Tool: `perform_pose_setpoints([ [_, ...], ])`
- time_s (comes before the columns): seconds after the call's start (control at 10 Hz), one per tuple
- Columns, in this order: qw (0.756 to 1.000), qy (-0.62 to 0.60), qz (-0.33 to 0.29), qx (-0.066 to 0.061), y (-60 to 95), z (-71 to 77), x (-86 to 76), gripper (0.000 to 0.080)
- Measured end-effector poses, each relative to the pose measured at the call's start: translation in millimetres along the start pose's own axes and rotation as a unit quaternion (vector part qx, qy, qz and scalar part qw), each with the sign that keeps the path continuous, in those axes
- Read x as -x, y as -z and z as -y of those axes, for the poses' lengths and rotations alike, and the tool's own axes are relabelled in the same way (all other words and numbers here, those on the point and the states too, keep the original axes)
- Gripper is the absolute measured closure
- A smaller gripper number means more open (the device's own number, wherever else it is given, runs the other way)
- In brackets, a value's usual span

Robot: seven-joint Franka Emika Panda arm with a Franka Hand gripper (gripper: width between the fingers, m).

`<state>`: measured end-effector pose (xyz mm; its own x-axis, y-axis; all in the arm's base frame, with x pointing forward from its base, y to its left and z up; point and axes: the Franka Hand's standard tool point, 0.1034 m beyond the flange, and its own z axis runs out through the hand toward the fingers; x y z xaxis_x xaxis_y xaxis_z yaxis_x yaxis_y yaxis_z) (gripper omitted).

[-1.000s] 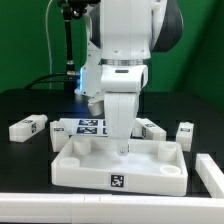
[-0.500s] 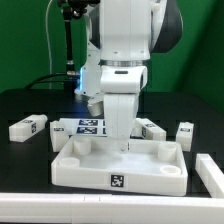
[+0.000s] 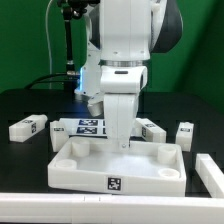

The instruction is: Assemble desk

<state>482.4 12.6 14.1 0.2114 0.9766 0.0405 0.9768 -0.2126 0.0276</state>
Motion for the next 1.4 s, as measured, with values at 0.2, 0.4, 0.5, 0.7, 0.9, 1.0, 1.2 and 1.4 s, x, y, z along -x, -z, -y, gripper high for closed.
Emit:
perform_pose_setpoints([
  [0.2, 1.000, 0.000, 0.000, 0.000, 0.0, 0.0, 0.0, 0.0745],
  [0.4, 1.000, 0.000, 0.000, 0.000, 0.0, 0.0, 0.0, 0.0745],
  [0.5, 1.000, 0.000, 0.000, 0.000, -0.1, 0.0, 0.0, 0.0745],
  [0.7, 0.999, 0.038, -0.001, 0.009, -0.6, -14.0, -6.5, 0.0745],
  [0.9, 0.999, 0.044, -0.008, 0.018, -1.2, -29.0, -19.2, 0.0744],
  [1.0, 0.999, 0.044, -0.009, 0.020, -1.5, -33.1, -21.1, 0.0744],
  [1.2, 0.999, 0.044, -0.012, 0.026, -1.5, -42.9, -27.1, 0.0744],
  [1.4, 0.999, 0.044, -0.012, 0.026, -1.6, -43.5, -27.1, 0.0744],
])
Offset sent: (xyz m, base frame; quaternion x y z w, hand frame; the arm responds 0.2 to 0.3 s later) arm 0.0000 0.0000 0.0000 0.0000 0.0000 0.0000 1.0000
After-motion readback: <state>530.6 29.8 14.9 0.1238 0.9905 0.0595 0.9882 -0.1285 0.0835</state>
